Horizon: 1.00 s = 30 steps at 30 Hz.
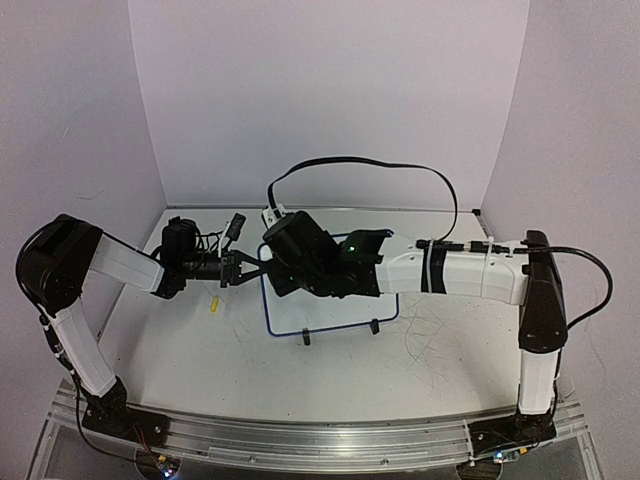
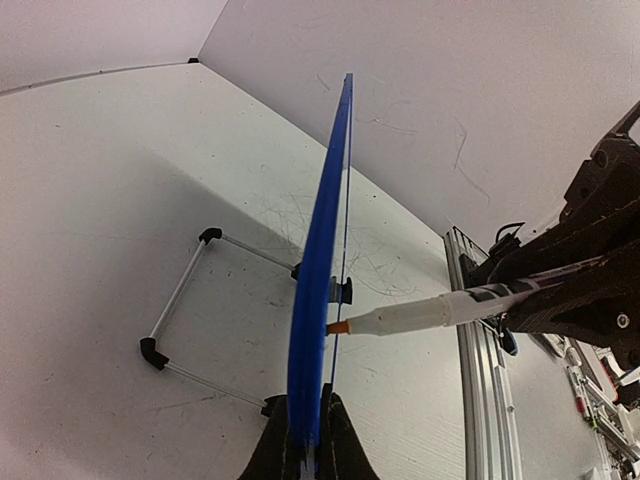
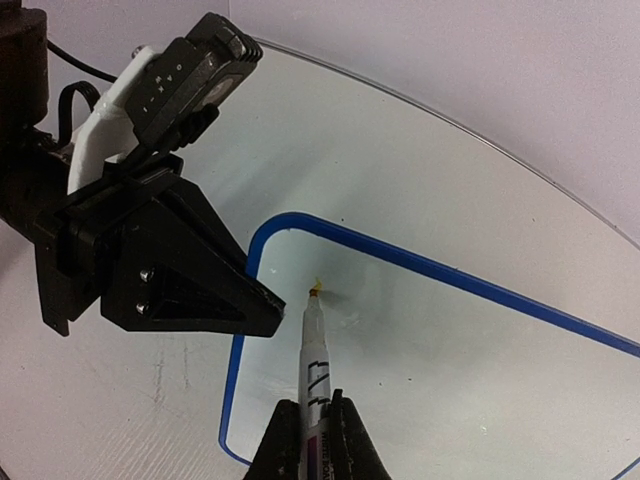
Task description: Write a sentence on the whiteboard
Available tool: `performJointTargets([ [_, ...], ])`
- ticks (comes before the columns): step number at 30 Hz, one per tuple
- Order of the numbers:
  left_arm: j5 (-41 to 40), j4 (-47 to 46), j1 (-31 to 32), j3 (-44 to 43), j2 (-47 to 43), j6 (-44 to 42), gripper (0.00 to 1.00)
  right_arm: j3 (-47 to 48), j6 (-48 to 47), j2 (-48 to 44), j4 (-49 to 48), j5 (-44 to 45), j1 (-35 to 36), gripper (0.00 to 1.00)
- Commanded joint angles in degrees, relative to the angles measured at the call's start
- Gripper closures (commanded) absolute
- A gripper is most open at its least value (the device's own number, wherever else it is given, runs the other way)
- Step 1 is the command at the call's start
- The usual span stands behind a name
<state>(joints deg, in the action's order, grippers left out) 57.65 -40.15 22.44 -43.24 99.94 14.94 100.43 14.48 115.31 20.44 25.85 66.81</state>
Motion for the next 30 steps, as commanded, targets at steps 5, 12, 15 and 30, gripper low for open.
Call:
performJointTargets([
  [5,-2.7,1.2,-0.6,1.2,0.0,-2.6,1.0,1.7,1.3,1.3,2.1,1.6,-1.0,1.0],
  [12,-2.7,1.2,-0.5,1.0,0.2,-2.6,1.0,0.3,2.2,0.4,2.4,1.3,-0.9,1.0],
  [15,-2.7,1.2,-0.6,1.0,0.2,-2.6,1.0,-0.2,2.5,0.0,2.5,1.3,-1.0,1.0],
  [30,-2.7,1.2,-0.6,1.0,0.5,-2.7,1.0,-2.7,4.2,-1.1,2.6,0.3,-0.9,1.0],
])
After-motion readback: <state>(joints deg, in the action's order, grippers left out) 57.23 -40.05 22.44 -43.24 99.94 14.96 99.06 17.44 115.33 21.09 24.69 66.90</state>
